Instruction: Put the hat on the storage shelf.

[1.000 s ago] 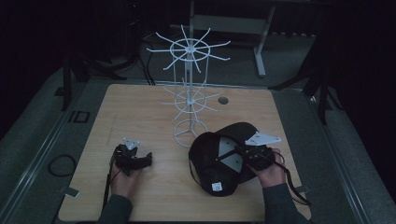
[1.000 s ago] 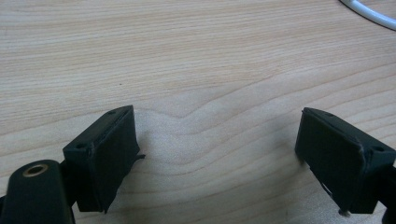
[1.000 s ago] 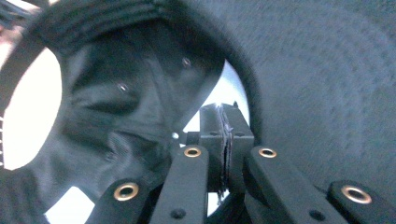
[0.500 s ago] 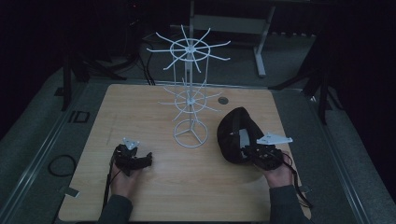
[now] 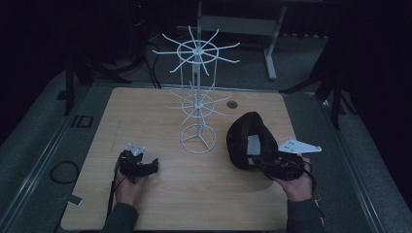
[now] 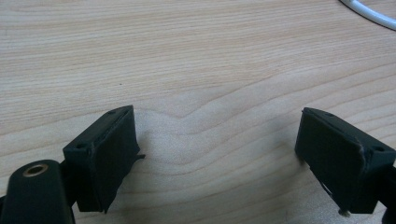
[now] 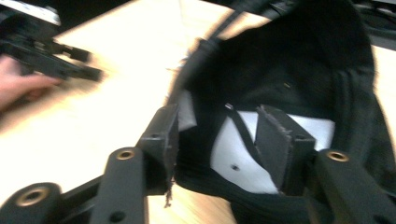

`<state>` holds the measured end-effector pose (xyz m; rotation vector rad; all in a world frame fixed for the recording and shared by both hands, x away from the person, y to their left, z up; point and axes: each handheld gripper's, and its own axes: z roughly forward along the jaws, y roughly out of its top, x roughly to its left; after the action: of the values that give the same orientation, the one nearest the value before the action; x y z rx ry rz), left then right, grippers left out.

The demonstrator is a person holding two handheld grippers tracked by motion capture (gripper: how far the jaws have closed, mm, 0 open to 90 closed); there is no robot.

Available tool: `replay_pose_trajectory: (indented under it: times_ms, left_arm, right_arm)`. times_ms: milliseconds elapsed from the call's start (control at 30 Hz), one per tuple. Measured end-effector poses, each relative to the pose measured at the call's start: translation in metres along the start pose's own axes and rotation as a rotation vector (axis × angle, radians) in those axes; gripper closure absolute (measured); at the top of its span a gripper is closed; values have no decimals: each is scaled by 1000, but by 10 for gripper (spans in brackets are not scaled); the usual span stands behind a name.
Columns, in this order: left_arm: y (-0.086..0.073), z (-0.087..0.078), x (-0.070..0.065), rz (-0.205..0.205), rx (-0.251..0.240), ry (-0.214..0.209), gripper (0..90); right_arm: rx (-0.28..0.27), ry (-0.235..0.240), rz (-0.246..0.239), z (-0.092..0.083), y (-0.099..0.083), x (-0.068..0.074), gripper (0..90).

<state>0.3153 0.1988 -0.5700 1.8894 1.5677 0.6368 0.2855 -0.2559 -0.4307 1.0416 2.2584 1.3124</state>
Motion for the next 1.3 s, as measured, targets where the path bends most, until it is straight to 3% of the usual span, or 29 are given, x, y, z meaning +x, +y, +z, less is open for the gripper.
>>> replay_pose_trajectory:
  times_ms: [167,467,567,633,833,1300]
  left_arm:
    - [0,0,0,0,0,0,132]
    - [0,0,0,0,0,0,132]
    - [0,0,0,0,0,0,132]
    - [0,0,0,0,0,0,133]
    - [0,0,0,0,0,0,132]
    - [-1,-1,0,13,2,-12,133]
  right_arm:
    - [20,54,-12,10,5,11,425]
    - [138,-3,-119,43,-6,18,540]
    - [111,21,-158,43,-9,18,767]
    - [100,19,-184,41,-7,19,844]
    - [70,56,-253,36,-2,23,858]
    - [2,157,-298,25,20,39,858]
